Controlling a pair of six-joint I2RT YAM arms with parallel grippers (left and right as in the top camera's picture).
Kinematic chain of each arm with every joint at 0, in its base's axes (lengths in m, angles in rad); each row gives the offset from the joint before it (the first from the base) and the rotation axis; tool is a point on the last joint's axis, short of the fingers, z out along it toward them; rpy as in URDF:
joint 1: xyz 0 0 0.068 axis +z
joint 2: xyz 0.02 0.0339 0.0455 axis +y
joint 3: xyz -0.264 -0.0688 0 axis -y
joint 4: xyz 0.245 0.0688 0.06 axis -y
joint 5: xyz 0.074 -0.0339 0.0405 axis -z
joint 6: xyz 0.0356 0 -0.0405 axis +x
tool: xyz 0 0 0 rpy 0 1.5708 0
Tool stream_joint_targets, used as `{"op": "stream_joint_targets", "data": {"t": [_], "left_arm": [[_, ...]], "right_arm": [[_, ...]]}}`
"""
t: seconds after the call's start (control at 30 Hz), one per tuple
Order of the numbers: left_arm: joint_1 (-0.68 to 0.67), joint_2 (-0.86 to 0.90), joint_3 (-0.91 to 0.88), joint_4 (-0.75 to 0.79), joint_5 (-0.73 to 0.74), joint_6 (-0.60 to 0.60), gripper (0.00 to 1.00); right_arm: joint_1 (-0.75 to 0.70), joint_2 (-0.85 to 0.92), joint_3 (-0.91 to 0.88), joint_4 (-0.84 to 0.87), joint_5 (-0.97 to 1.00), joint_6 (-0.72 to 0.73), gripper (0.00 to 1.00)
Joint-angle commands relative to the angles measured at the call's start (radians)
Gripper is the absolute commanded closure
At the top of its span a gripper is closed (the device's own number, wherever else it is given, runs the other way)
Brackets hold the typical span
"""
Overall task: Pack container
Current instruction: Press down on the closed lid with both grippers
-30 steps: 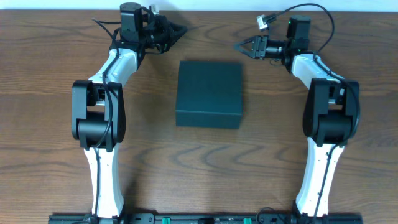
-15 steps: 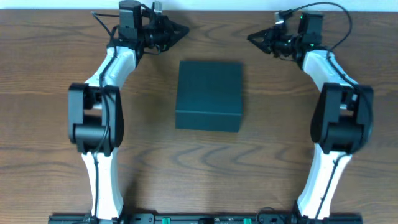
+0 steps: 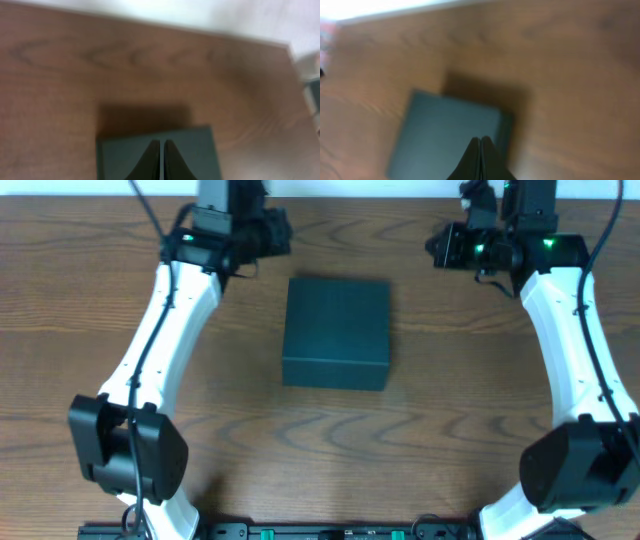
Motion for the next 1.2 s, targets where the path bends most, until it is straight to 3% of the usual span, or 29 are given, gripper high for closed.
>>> {"op": "stream_joint_targets", "data": {"t": [0.0,0.2,0.4,0.5,0.77,1.17], "left_arm": [[-0.051,0.034,0.006,-0.041,-0.039,0.111,0.94],[-0.156,0.112,0.006,-0.193,-0.045,0.190,0.94],[-0.233,0.176,0.006,-0.253,-0.071,0.190,0.94],[-0.247,0.176,0.004,-0.270,-0.146,0.190,0.94],[-0.247,0.236,0.002,-0.318,-0.131,0.190,0.94],[-0.240,0.284,0.002,-0.303,-0.127,0.191,0.94]], "right_arm": [[0.003,-0.073,0.000,-0.087,0.108,-0.133,0.98],[0.002,-0.095,-0.002,-0.334,0.108,-0.233,0.98],[0.002,-0.109,-0.003,-0.384,0.116,-0.259,0.98],[0.051,-0.109,-0.081,-0.359,0.116,-0.266,0.98],[0.149,-0.125,-0.222,-0.306,0.115,-0.294,0.98],[0.480,-0.129,-0.412,-0.179,0.223,-0.319,0.98]]}}
